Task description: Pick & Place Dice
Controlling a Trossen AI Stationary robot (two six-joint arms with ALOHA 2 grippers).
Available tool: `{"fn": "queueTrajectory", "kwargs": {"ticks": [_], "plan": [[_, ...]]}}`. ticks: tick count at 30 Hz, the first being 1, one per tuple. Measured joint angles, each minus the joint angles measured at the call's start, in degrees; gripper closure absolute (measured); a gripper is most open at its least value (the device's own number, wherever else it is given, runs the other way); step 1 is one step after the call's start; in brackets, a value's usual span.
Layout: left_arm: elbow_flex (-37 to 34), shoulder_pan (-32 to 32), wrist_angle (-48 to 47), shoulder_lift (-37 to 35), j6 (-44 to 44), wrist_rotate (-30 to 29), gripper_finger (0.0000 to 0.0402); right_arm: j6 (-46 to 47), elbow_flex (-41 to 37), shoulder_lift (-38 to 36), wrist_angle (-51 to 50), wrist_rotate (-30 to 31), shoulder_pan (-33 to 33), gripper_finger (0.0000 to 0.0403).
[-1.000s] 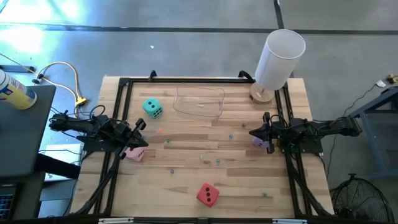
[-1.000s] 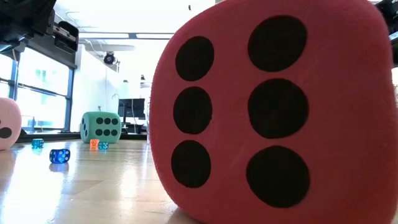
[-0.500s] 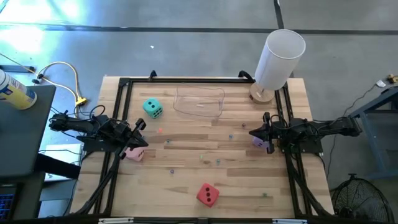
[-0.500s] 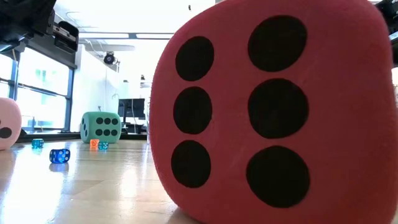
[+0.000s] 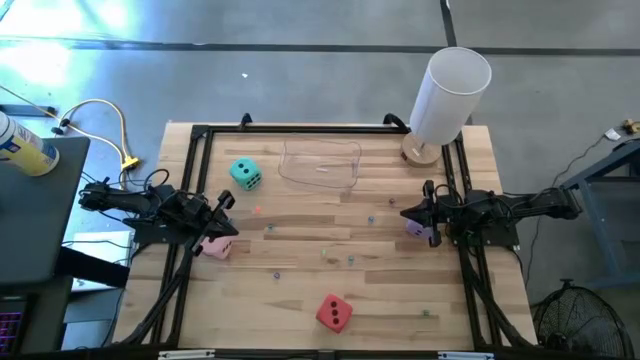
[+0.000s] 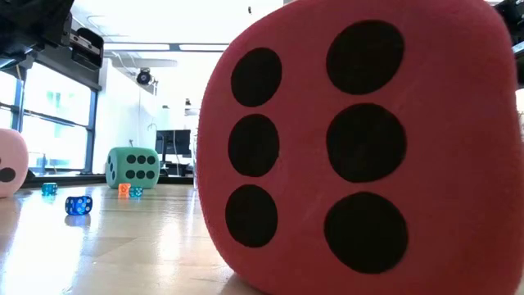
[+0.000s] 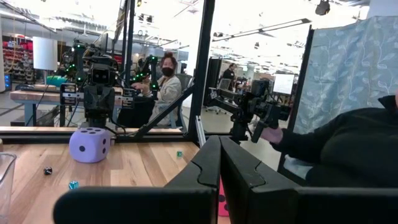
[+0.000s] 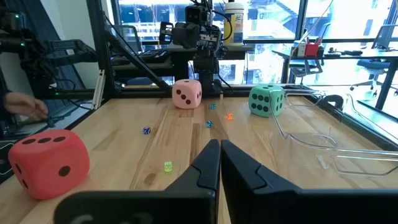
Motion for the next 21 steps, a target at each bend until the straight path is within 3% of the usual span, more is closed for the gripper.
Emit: {"fn": "queueTrajectory", "kwargs": {"ticks": [21], "plan": [[0.0, 0.0, 0.0, 0.0, 0.0, 0.0, 0.0401, 0.0, 0.0, 0.0, 2.4, 0.1, 0.0, 0.0398]]}}
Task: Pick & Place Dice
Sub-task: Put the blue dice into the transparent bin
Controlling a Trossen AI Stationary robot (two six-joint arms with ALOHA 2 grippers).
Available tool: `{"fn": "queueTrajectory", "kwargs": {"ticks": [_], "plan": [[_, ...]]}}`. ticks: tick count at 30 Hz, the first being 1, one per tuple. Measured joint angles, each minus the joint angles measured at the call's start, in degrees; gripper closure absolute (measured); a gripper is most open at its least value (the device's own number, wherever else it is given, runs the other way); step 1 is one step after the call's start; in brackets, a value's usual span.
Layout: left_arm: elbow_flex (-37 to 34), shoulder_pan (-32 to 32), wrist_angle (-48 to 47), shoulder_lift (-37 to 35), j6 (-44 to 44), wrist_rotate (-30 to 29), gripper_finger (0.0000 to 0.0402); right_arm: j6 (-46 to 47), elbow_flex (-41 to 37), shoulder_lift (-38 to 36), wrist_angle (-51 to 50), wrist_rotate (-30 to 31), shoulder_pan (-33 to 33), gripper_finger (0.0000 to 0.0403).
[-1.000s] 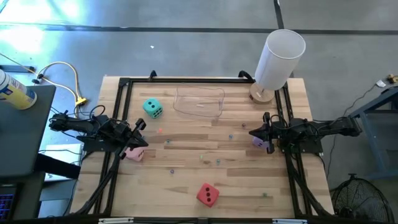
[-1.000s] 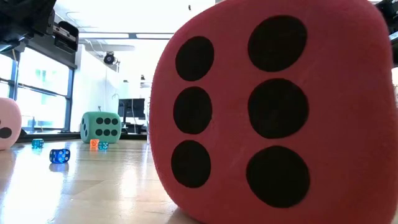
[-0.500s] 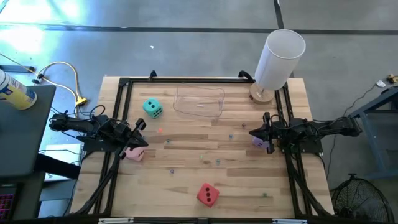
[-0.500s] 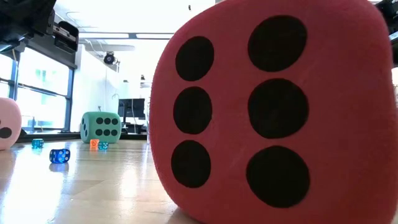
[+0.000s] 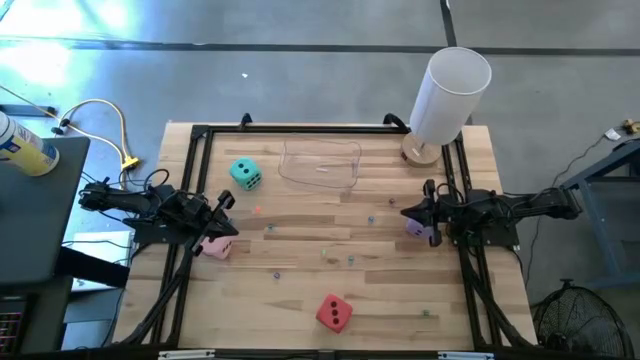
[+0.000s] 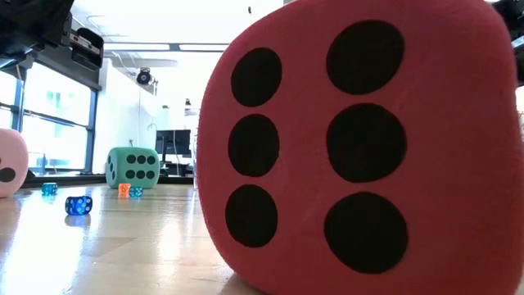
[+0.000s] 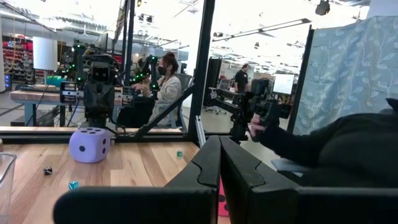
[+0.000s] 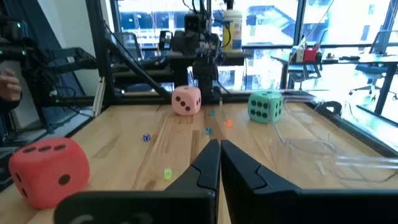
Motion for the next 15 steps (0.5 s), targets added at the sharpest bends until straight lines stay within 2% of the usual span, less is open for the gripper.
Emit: {"fn": "queueTrajectory", "kwargs": {"ticks": [6, 10, 15], "plan": [[0.0, 0.0, 0.0, 0.0, 0.0, -0.1, 0.0401, 4.8, 0.0, 0.0, 1.3, -1.6, 0.0, 0.0398], [0.0, 0.0, 0.0, 0.0, 0.1, -1.1, 0.0401, 4.6, 0.0, 0.0, 3.7, 2.6, 0.0, 0.0398], [0.0, 0.0, -0.1, 0.0, 0.1, -1.2, 0.0401, 4.1, 0.0, 0.0, 3.9, 3.3, 0.0, 0.0398]]}}
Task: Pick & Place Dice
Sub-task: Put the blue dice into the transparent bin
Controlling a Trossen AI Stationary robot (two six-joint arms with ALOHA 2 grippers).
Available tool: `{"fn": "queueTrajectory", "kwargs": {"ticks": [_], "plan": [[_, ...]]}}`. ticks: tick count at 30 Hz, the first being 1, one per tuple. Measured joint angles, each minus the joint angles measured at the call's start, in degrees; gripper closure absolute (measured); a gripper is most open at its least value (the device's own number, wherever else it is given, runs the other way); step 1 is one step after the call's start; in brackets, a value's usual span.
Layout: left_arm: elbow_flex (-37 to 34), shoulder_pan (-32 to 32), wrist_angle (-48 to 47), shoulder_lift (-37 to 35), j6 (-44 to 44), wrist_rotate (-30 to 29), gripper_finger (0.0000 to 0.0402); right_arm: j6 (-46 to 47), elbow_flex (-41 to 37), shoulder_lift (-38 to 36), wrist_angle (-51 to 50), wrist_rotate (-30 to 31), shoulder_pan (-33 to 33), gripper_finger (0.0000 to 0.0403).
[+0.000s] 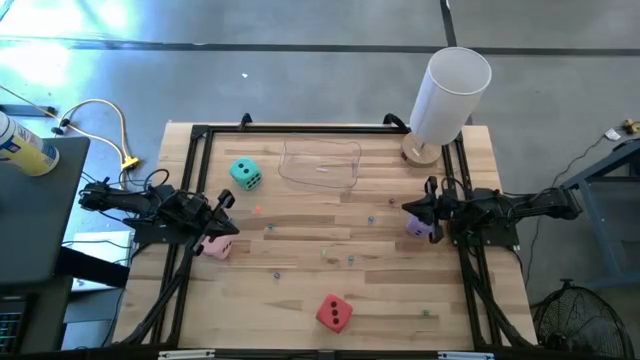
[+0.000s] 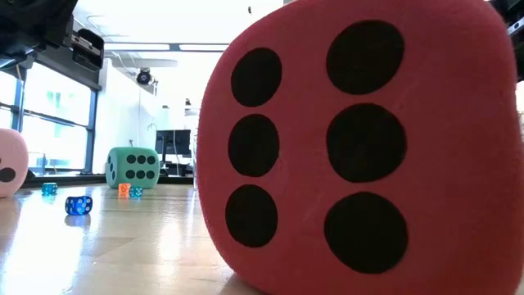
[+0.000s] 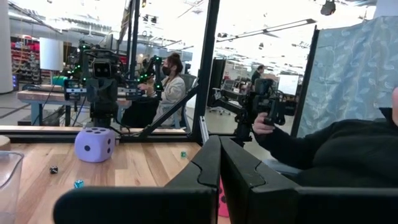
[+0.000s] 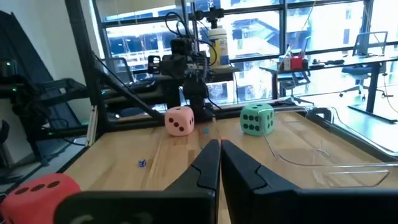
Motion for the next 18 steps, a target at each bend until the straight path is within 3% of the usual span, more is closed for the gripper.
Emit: {"fn": "queueTrajectory", "kwargs": {"ticks": [6, 10, 18], "plan": [[0.0, 0.0, 0.0, 0.0, 3.7, -1.9, 0.0401, -6.3, 0.5, 0.0, 1.6, 0.1, 0.0, 0.0398], [0.0, 0.0, 0.1, 0.0, 4.5, -5.4, 0.0401, -7.1, 5.4, 3.2, 0.8, 3.2, 0.7, 0.0398], [0.0, 0.0, 0.1, 0.0, 4.5, -6.8, 0.0401, -1.4, 19.0, 24.5, -12.7, 18.9, 5.8, 0.0398]]}}
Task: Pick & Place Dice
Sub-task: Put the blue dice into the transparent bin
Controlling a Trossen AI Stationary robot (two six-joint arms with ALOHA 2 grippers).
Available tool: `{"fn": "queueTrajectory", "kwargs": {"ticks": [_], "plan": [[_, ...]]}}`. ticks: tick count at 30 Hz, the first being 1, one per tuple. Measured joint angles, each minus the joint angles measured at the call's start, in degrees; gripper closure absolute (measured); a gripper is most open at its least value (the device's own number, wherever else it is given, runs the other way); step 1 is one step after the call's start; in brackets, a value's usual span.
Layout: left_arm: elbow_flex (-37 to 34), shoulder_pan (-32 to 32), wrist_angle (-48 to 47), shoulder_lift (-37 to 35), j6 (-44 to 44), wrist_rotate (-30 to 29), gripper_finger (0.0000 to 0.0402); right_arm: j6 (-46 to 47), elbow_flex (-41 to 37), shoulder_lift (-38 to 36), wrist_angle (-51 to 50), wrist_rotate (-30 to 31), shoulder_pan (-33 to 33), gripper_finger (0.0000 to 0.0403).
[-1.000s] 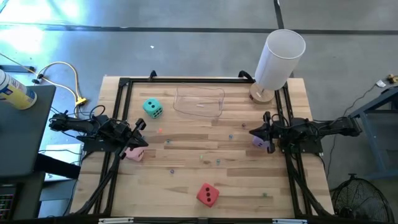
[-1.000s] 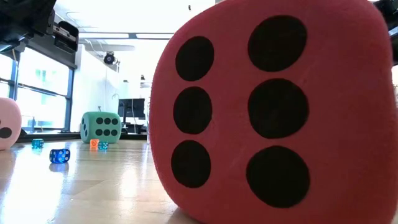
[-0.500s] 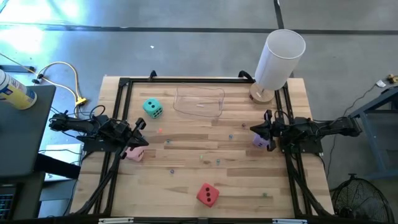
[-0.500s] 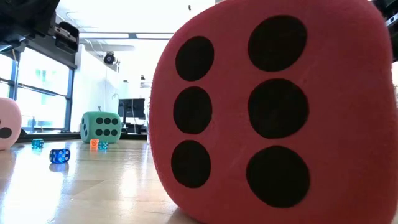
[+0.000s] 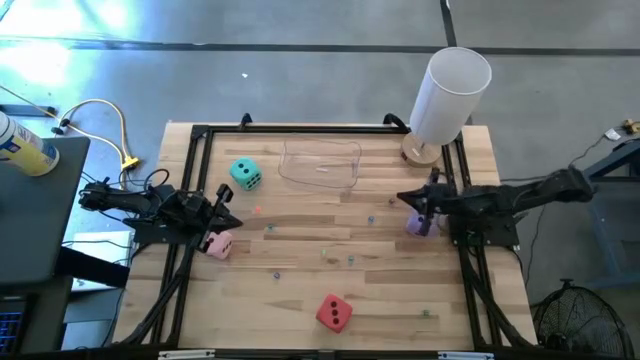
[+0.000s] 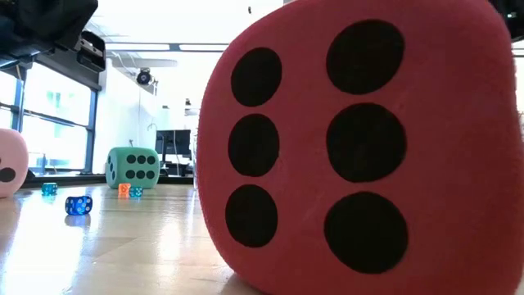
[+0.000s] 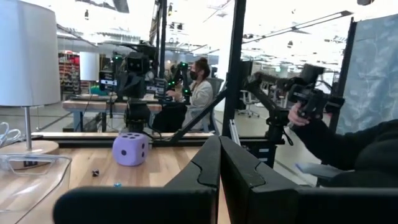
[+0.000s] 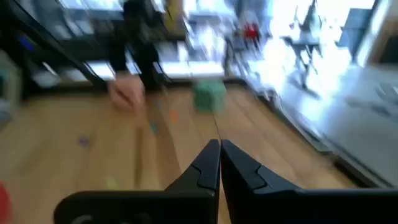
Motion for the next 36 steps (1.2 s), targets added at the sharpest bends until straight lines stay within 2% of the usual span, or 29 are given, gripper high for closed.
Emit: {"fn": "queueTrajectory", "kwargs": {"ticks": [4, 9, 13, 16, 19, 23, 26, 29, 33, 36], "plan": [[0.0, 0.0, 0.0, 0.0, 0.0, -0.1, 0.0401, 5.9, 6.6, 11.8, -7.4, 5.3, 2.4, 0.0398], [0.0, 0.0, -0.4, 0.2, 3.1, -2.7, 0.0401, 8.9, 9.8, 23.5, -8.1, 5.2, 4.2, 0.0398], [0.0, 0.0, -0.1, 0.3, 5.0, -3.5, 0.0401, 9.8, 10.9, 29.4, -8.0, 5.4, 3.7, 0.0398], [0.0, 0.0, -0.2, 0.3, 6.8, -4.4, 0.0401, 14.0, 11.7, 31.9, -7.9, 5.3, 3.2, 0.0395], [0.0, 0.0, -0.2, 0.3, 7.5, -4.5, 0.0401, 16.8, 12.8, 33.9, -9.1, 4.6, 3.2, 0.0373], [0.0, 0.0, 0.0, 0.3, 6.1, -4.5, 0.0401, 18.4, 13.9, 36.1, -9.3, 4.4, 3.2, 0.0308], [0.0, 0.0, 0.5, 0.3, 6.3, -4.5, 0.0401, 18.5, 14.1, 37.3, -9.3, 1.9, 2.2, 0.0254], [0.0, 0.0, 0.7, 0.3, 5.2, -4.5, 0.0401, 21.2, 14.1, 38.5, -9.7, -5.2, -0.6, 0.0217], [0.0, 0.0, 1.5, 0.3, 1.0, -4.5, 0.0401, 22.3, 14.1, 40.5, -9.5, -13.3, -4.9, 0.02], [0.0, 0.0, 1.9, 0.3, -3.3, -4.5, 0.0401, 21.3, 14.1, 42.4, -9.5, -14.8, -6.6, 0.0201]]}}
